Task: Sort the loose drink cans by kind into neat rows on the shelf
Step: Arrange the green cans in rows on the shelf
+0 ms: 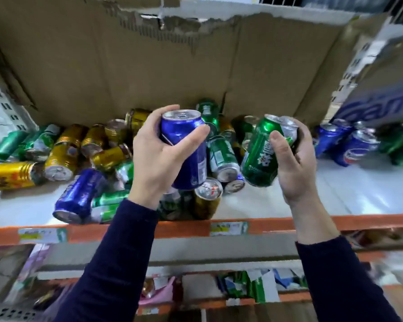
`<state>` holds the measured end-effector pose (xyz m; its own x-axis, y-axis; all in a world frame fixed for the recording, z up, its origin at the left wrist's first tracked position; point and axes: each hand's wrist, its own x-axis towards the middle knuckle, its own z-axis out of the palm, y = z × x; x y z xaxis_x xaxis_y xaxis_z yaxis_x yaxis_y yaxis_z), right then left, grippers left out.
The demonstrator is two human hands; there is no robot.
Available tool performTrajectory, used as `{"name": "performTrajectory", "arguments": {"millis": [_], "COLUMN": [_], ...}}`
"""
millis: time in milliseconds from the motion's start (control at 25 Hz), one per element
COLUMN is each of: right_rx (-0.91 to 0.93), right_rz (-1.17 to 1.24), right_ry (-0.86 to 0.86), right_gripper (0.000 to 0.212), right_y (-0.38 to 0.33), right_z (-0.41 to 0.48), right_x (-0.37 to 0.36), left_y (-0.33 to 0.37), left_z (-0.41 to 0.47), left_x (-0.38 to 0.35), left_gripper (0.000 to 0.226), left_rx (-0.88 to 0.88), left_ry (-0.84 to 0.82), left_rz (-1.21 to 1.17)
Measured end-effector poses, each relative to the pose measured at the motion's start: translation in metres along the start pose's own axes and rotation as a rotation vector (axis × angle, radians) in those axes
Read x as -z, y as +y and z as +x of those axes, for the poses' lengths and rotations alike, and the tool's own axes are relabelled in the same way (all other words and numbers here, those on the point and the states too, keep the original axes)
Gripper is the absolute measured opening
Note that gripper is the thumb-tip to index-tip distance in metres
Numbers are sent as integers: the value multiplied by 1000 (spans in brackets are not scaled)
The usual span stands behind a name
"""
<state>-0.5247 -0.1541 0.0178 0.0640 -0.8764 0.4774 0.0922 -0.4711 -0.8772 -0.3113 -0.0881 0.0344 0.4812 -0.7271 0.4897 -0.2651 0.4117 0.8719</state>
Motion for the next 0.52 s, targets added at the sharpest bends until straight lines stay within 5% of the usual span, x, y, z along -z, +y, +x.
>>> {"name": "performTrajectory", "arguments": {"millis": [520], "right_rx": [-217], "right_rz": [-295], "right_ry": [203], "right_gripper": [43], "right_y": [4], "right_z": [-65], "right_x": [303], "left_y": [-7], "left_z": [-136], "left_x": [-284], "left_gripper": [45], "left_rx": [168], "left_ry": [-363], "left_rz": [28]}}
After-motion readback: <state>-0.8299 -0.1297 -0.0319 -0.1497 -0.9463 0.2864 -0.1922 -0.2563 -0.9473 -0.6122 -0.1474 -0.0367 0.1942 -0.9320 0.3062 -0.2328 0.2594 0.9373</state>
